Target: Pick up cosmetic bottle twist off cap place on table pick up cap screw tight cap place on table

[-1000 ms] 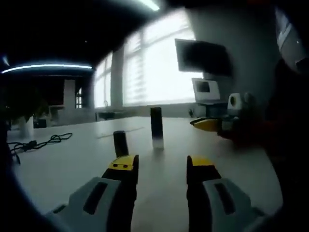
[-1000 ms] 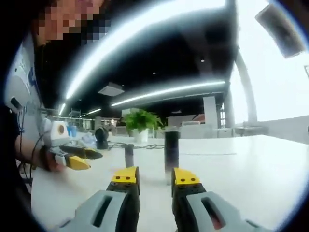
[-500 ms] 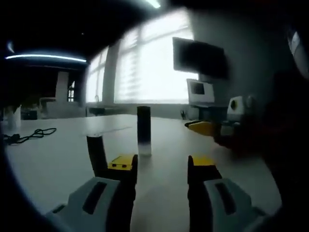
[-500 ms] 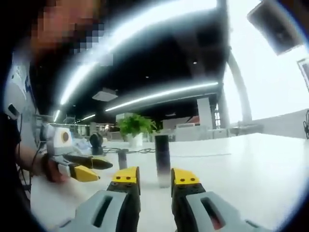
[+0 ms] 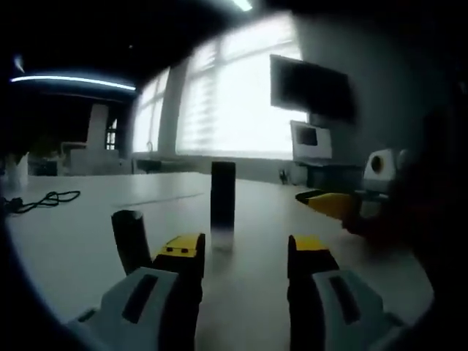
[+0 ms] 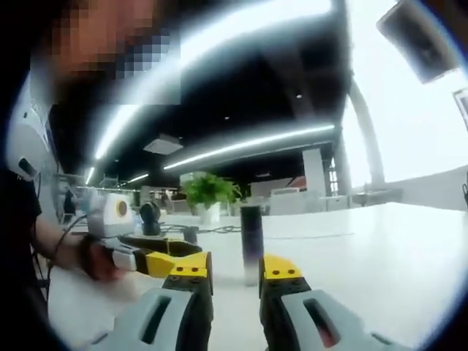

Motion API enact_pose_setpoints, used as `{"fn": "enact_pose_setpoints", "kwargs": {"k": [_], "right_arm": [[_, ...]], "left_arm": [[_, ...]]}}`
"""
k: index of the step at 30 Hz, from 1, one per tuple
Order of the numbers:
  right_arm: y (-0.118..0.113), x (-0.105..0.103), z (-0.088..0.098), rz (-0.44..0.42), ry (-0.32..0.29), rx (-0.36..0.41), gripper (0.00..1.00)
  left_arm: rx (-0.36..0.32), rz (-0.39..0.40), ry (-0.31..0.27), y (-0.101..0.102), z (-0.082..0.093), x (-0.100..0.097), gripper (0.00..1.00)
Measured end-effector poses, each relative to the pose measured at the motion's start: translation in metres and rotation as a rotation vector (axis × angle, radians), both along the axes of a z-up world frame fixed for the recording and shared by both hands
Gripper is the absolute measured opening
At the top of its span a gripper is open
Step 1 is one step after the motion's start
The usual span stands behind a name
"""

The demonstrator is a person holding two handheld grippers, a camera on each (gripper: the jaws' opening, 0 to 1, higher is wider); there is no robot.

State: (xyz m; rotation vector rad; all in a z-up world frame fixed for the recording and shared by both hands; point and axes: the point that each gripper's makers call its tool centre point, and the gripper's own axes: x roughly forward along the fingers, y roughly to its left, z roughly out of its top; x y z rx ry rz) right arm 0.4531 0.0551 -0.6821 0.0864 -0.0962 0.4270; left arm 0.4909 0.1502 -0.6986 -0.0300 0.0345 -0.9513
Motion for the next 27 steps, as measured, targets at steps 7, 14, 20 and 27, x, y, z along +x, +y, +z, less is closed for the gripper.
{"fn": "enact_pose_setpoints", "kwargs": {"k": [7, 14, 20, 27], "right_arm": [[-0.003, -0.003, 0.006, 0.008, -0.016, 0.042, 0.19], [-0.011, 0.000, 0.007, -0.010, -0.009, 0.083, 0.18], [-0.006, -0.002, 0.008, 0.002, -0.014, 0.074, 0.18], [-0.008, -0.001, 0.008, -0.001, -0.013, 0.080, 0.18]], "left_arm": [[-0.019, 0.041, -0.009, -0.012, 0.003, 0.018, 0.36], [0.006, 0.061, -0.021, -0.027, 0.000, 0.037, 0.36], [0.009, 0.051, -0.046, -0.029, 0.003, 0.036, 0.36], [-0.001, 0.050, -0.030, -0.044, 0.001, 0.051, 0.37]]}}
